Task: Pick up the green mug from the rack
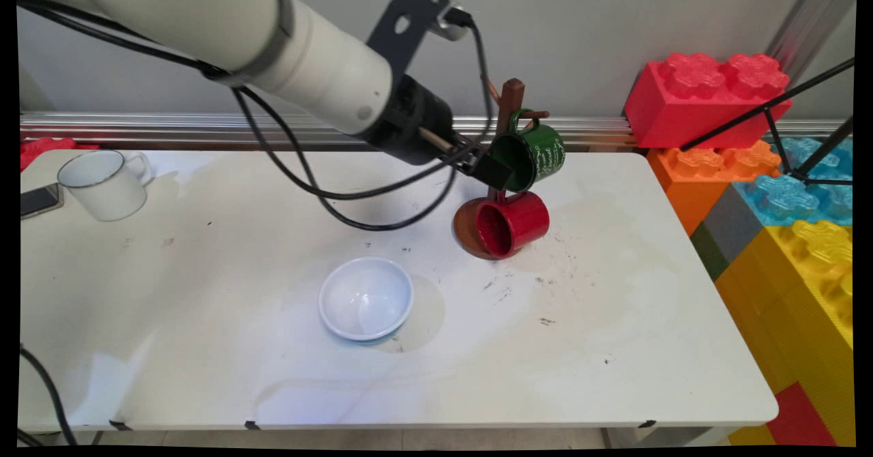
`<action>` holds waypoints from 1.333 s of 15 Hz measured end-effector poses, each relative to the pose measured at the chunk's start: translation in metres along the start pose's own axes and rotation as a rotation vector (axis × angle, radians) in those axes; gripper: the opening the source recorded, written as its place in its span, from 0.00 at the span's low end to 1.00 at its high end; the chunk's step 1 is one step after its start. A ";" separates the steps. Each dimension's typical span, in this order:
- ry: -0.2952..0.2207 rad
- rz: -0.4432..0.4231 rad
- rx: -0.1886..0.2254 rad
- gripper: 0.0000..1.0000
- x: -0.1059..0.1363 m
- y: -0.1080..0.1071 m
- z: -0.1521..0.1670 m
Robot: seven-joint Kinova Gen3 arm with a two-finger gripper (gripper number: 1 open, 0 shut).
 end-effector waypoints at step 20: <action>0.109 -0.176 -0.020 1.00 0.005 0.027 0.095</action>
